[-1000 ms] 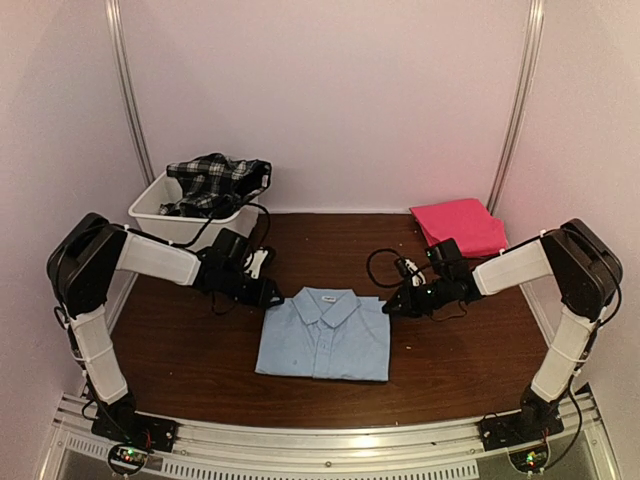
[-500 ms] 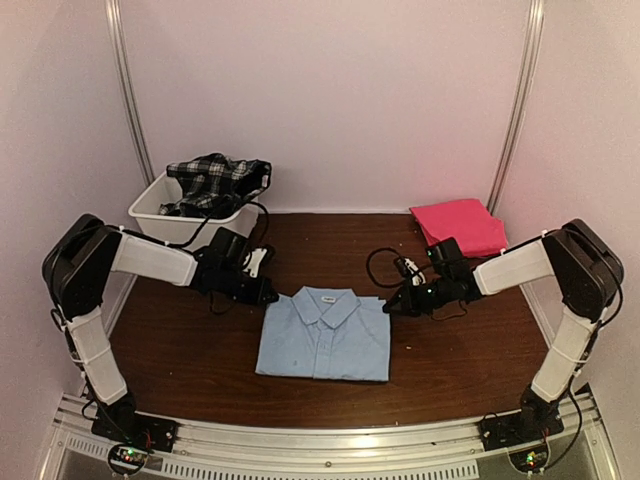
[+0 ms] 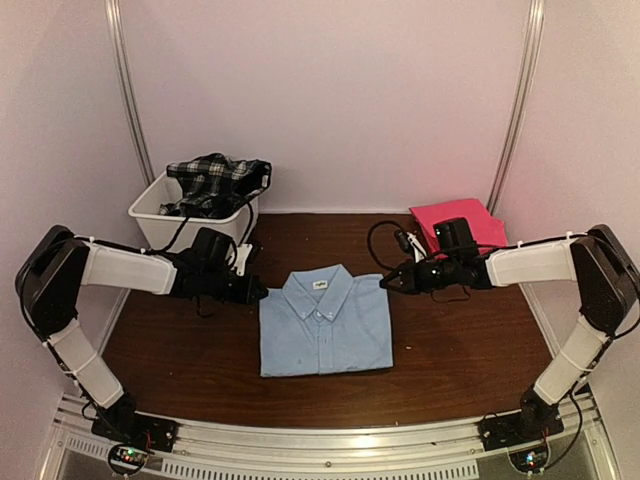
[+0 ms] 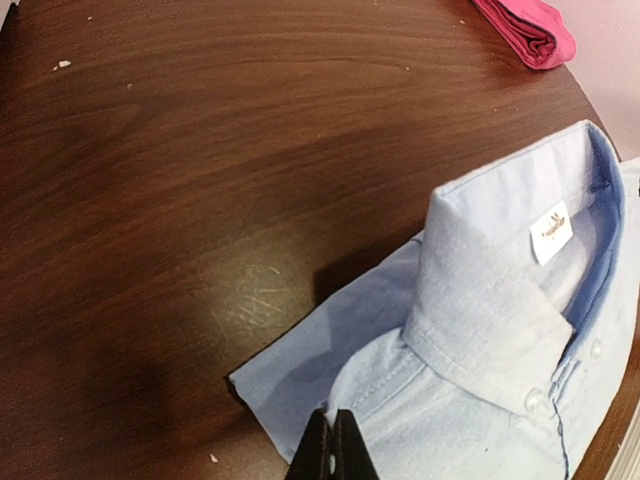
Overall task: Fold and stack the mixed laundry pile
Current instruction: Adjust the square-folded T-shirt at the center of the board.
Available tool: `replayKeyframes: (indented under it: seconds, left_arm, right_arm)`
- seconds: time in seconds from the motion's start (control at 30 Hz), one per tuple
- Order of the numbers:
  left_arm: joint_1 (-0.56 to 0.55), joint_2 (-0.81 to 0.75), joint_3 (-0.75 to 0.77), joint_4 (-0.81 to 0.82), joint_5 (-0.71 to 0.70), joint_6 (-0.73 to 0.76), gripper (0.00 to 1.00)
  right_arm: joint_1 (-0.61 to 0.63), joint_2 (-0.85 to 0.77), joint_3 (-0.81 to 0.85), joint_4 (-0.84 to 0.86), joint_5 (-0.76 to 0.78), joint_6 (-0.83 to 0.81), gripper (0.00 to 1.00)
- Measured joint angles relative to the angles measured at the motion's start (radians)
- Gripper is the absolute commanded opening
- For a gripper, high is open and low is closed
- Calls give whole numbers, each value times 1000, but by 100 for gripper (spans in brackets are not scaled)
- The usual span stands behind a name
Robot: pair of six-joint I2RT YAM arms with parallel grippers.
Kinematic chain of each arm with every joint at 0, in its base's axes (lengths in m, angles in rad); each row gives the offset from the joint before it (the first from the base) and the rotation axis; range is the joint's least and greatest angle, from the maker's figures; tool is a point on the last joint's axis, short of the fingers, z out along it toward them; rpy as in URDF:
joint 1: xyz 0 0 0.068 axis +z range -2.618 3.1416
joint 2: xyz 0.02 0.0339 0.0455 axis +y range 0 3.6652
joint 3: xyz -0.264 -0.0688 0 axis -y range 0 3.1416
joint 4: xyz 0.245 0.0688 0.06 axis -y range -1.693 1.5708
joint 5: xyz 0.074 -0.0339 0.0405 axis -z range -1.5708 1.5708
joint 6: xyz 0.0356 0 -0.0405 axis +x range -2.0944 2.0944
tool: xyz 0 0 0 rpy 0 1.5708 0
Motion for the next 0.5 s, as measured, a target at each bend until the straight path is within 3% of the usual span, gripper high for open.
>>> replayKeyframes:
  seconds: [0.5]
  left_arm:
    - [40, 163, -49, 177, -18, -51, 0]
  right_arm:
    - [3, 320, 126, 76, -8, -16, 0]
